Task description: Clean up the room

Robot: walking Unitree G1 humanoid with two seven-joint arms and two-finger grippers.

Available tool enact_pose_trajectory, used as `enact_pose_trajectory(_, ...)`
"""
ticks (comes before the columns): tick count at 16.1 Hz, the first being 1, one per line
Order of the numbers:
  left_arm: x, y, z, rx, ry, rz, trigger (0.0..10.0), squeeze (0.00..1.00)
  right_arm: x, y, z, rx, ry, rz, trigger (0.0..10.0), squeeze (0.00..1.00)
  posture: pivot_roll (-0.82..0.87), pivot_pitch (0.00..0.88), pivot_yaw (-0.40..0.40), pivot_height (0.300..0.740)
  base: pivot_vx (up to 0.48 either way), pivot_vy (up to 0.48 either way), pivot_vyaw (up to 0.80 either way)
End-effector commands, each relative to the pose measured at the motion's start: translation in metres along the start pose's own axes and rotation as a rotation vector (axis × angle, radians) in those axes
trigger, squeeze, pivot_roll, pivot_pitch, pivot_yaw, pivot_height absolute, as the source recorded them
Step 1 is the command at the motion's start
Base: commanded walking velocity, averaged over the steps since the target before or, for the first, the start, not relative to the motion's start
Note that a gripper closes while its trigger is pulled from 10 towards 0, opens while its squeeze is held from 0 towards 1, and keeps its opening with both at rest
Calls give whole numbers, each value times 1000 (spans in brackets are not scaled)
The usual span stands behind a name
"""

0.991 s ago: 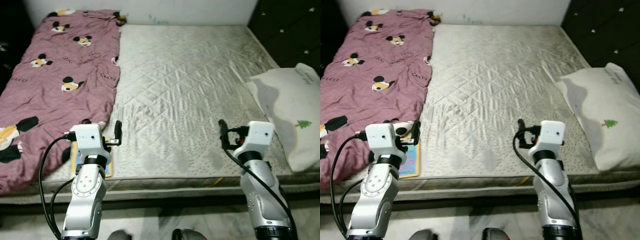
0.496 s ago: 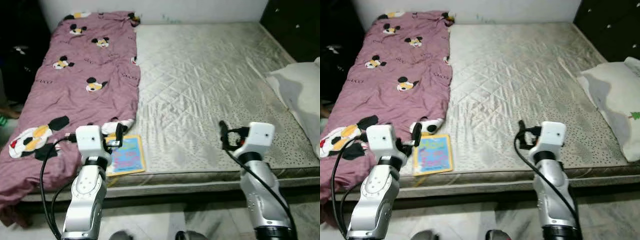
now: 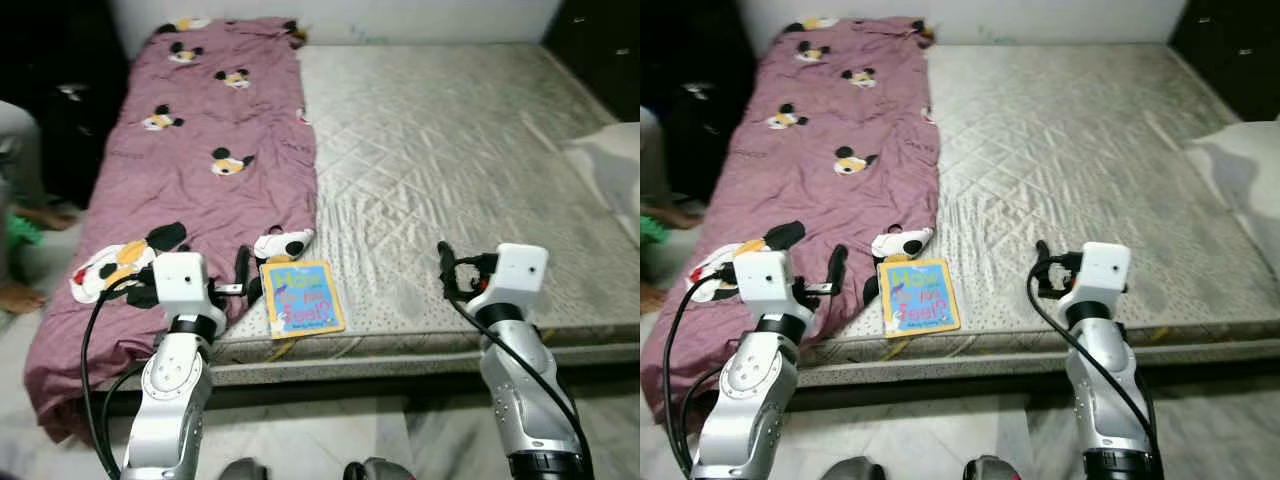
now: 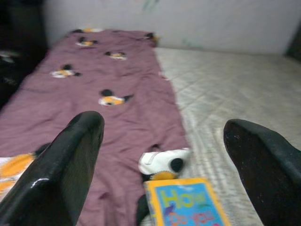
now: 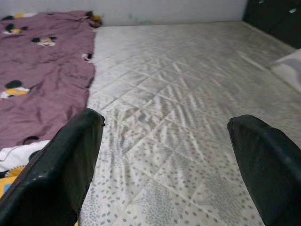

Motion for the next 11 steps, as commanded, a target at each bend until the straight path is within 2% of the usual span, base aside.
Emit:
enact_pose_trajectory(1,4,3,-5,4,-2,14,10000,0,3,-1,-4,9,-3,7,10000,0,-32,163,-19,740,0,0,0)
enact_pose_trajectory(2,5,3,-2,-13,13,17,10000,0,3,-1,-4,9,-1,6,10000,0,-32,159,-20,740,0,0,0)
enact_pose_trajectory(9,4,5,3,-41,30,13,10000,0,-1,2,-6,20,-3,-3,10000,0,-27,160,-17,740,353,0,-446)
enact_pose_trajectory(11,5,5,3,-43,31,12,10000,0,0,1,-6,22,-1,-2,10000,0,-28,166,-16,740,373,0,0)
Point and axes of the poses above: a point about 5 cm out from each wrist's last joint towards the gripper, its own y axis pointing back from the gripper into the wrist, its own x axis along the axis of the wrist's last joint, z = x × y, the point moved 5 cm from there along -y, pointing out of the wrist towards the gripper, and after that the axes turned 7 degrees about y, right-handed, at the moved point
